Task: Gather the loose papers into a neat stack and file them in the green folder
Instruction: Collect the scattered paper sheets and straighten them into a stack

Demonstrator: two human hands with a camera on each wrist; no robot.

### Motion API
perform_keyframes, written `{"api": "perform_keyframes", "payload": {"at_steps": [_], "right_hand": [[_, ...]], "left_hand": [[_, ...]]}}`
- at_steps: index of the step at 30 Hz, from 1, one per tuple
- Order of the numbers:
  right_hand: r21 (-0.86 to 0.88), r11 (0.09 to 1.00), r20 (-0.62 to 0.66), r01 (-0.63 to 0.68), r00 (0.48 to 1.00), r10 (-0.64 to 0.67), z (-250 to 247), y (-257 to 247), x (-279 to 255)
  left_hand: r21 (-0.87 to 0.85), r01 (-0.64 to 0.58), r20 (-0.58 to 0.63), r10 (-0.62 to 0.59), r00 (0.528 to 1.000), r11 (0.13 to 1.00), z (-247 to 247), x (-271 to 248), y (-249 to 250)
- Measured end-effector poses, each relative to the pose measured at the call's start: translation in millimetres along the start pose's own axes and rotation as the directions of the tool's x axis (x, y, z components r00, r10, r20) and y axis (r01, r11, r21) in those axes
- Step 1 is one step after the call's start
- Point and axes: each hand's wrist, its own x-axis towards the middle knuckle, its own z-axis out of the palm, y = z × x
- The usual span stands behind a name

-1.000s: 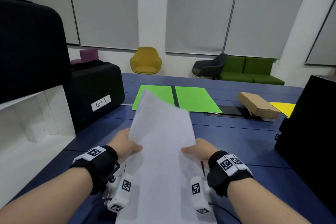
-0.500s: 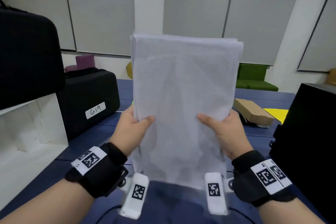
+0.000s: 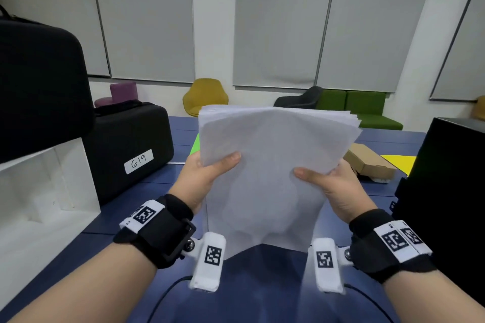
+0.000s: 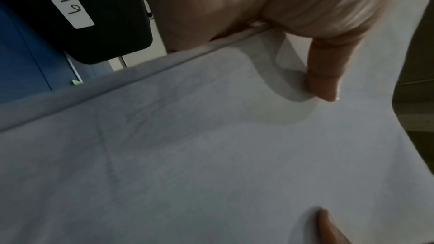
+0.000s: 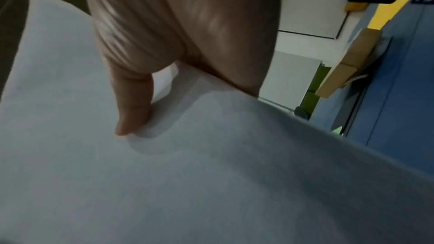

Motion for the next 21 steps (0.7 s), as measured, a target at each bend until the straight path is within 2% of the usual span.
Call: {"api": "perform_keyframes", "payload": {"at_steps": [4, 7, 10, 13, 17, 19, 21], "right_hand": [[-0.085, 0.994, -0.068, 0.064, 0.995, -0.07, 12, -5, 3], [-0.014, 0.999, -0.053, 0.045, 0.998, -0.045, 15, -10, 4], [0.014, 0.998, -0.007, 0.063, 0.998, -0.063, 14, -18, 5], [0.06, 0.992, -0.017, 0.108, 0.994, -0.107, 16, -34, 8], [0.077, 0.982, -0.035, 0.172, 0.985, -0.17, 18, -61, 14], [-0.004, 0.976, -0.062, 0.218, 0.974, -0.218, 20, -70, 16], [-0.167, 0.935, -0.101, 0.313, 0.938, -0.332, 19, -73, 18]], "left_hand": [[-0.1, 0.053, -0.006, -0.054, 0.999, 0.994, 10, 4, 9], [-0.073, 0.037, 0.015, -0.036, 0.999, 0.997, 13, 4, 19], [0.048, -0.13, -0.057, 0.132, 0.99, 0.99, 16, 5, 31], [0.168, -0.311, -0.148, 0.336, 0.93, 0.935, 18, 9, 44], [0.285, -0.448, -0.064, 0.483, 0.873, 0.847, 22, 14, 59], [0.424, -0.473, -0.02, 0.53, 0.847, 0.772, 22, 20, 62], [0.523, -0.446, 0.003, 0.522, 0.853, 0.726, 21, 26, 63]]}}
